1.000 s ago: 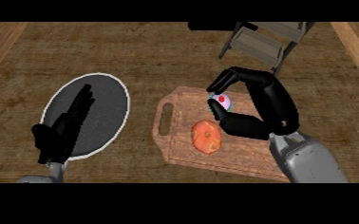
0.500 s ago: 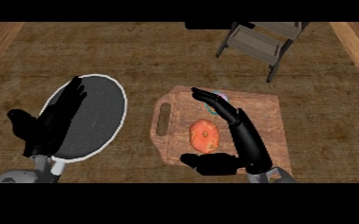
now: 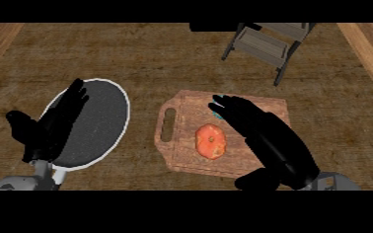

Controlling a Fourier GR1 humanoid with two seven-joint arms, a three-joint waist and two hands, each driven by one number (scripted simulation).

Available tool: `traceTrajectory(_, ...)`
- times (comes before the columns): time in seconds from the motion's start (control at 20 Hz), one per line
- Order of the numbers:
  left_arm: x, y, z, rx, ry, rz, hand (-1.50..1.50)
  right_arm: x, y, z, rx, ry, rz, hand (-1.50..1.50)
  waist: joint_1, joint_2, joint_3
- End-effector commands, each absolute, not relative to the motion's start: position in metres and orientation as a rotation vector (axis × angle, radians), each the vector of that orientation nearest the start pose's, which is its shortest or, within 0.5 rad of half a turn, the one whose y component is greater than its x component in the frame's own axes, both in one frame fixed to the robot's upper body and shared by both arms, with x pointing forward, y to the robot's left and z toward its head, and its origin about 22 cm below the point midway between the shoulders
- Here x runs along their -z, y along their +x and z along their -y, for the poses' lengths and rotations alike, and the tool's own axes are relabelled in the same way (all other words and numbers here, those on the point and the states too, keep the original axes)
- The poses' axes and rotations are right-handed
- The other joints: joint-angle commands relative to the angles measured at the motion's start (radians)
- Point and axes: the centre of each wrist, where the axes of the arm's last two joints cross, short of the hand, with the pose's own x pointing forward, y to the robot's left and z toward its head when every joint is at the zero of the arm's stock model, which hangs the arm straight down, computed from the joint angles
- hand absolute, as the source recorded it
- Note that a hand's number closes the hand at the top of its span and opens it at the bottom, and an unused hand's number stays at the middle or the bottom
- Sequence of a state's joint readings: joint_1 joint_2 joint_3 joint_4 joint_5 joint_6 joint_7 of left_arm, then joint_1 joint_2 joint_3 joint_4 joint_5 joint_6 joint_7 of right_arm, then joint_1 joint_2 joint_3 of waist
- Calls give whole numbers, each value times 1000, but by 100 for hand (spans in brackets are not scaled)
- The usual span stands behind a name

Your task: Pick the squash from the cutting board and place it in the tiered basket

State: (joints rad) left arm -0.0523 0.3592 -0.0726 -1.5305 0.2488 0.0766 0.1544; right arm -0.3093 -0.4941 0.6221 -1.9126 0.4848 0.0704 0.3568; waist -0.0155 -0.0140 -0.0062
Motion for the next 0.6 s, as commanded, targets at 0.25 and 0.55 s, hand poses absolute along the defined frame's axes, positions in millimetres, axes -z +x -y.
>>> traceTrajectory(0.25,-16,249,-288,100,98,1417,0,-157,180,105,-1546,-470,1343,-150,16,9,4)
traceTrajectory(0.55,-34,247,-298,91,83,1409,0,-132,180,77,-1464,-520,1309,-150,18,13,6)
